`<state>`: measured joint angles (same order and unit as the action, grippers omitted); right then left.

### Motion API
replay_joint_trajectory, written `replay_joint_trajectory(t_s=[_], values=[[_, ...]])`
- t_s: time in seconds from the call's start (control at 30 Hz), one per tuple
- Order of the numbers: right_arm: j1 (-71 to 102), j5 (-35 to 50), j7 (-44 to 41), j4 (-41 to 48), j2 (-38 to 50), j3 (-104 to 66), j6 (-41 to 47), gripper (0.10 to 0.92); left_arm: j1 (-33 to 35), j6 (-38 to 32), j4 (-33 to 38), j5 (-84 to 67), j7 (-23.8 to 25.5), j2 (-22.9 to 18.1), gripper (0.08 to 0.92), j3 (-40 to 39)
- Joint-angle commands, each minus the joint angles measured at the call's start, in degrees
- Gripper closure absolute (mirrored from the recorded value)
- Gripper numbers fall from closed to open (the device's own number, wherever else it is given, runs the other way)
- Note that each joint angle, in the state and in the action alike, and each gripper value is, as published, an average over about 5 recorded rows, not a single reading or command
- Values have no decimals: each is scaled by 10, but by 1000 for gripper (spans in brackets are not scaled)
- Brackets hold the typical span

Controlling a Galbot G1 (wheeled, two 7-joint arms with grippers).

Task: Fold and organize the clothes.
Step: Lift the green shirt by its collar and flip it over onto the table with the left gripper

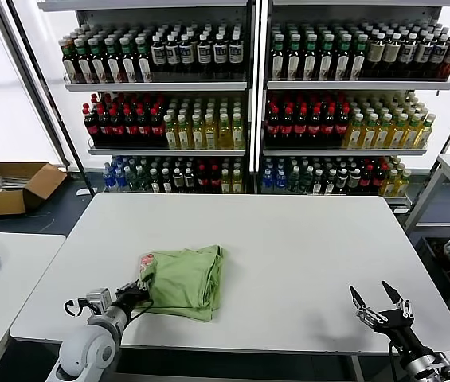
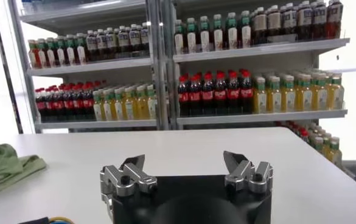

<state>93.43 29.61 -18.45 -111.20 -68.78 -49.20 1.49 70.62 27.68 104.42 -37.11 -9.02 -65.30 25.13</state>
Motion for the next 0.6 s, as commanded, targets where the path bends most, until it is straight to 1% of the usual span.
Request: replay_joint_trajectory(t_s=[0.03,0.1,0.17,0.27,0.33,0.47,0.53,0.6], values=[[-3,0,0,2,-1,3,0,203,1,-9,68,-69,-34,15,868,109],[-6,-1,1,2,-2,5,0,203,-1,4,78,-99,-39,34,868,150],[-7,-1,1,1,-2,7,1,203,1,15,74,-130,-34,68,868,193],[-9,0,0,0,-2,8,1,203,9,25,42,-163,-18,128,868,243],[-9,0,0,1,-1,10,0,203,10,29,14,-181,-8,170,868,261],[-9,0,0,-1,-2,12,-1,203,-6,33,-28,-201,1,242,868,266],[-8,1,0,-3,-3,12,-2,203,-18,34,-38,-201,0,261,868,256],[-7,1,-1,-5,-4,11,-3,203,-28,37,-36,-199,-4,266,868,244]])
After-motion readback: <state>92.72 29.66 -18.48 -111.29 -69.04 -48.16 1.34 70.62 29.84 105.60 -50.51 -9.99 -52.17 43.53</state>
